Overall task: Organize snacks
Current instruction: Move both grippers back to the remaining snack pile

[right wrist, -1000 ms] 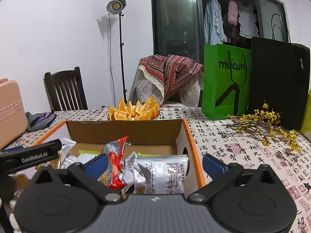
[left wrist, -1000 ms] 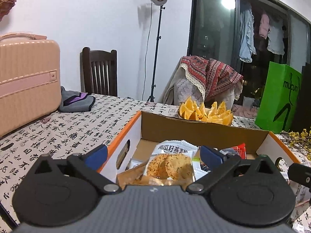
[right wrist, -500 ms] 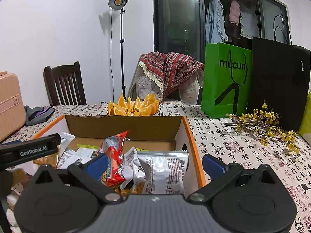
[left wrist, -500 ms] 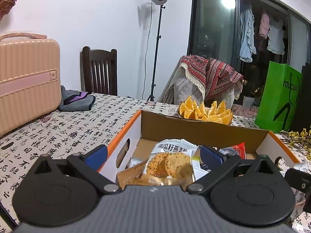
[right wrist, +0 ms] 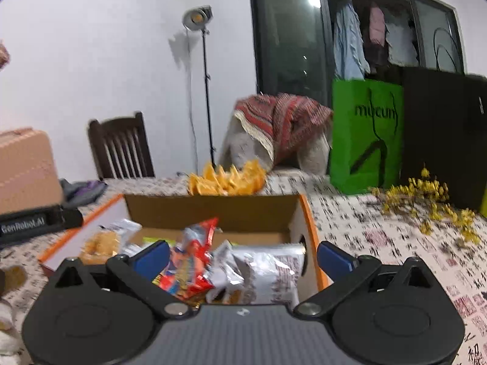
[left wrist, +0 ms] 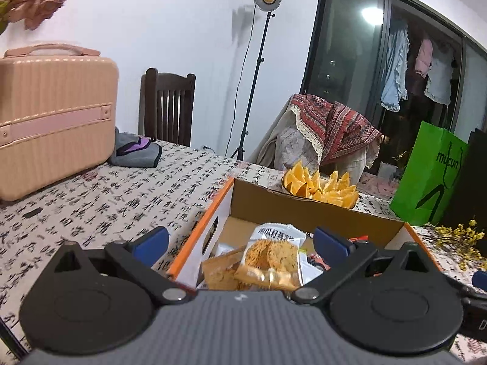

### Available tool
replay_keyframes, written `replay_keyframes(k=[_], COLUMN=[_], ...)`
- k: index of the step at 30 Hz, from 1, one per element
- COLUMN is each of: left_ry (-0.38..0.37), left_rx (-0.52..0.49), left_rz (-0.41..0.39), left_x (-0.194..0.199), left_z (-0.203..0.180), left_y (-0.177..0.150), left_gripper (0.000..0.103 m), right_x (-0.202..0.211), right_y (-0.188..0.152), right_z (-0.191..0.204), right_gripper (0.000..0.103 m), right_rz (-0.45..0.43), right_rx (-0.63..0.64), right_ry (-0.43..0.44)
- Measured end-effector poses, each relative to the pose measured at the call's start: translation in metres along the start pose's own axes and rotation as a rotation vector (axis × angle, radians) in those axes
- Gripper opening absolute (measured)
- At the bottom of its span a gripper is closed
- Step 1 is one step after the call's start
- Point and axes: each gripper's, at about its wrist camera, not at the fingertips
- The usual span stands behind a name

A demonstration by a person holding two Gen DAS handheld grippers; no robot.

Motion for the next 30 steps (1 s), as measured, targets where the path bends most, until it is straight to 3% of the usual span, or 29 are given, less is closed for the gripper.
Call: replay_keyframes(k=[6,17,23,30], left_ry=[-0.012,-0.074,-0.115,-0.137], left_rx=[0.021,-0.015,-0.114,-0.132], left_rz=[0.001,0.064,0.095,0.113], left_x=[0.026,0.065,0.076,0.065], left_z=[0.017,0.042,0.04,0.045], left_y=[-0.001,-0.033,-0.057,-0.072], left_gripper=[0.103,0.103,0.103,0.103], right_x=[0.024,0.071,0.084,0.078], right_y=[-0.008,-0.059,-0.08,-0.086], right_z=[0.009,-0.003,-0.027,-0.044], right_gripper=[0.103,0.103,0.103,0.103], right_rz=[0.025,0.105,0.148,0.194], right_rx=[0.041,0.088,0.06,0.042], right_ry=[0.038,-0.04,-0.099,-0.116])
Point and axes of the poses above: each gripper's, at about its wrist camera, not at the fingertips, and x roughly against the way its jaws point, z to its left, y to its top, and after that the axes turned 6 degrees about -y, right-handed
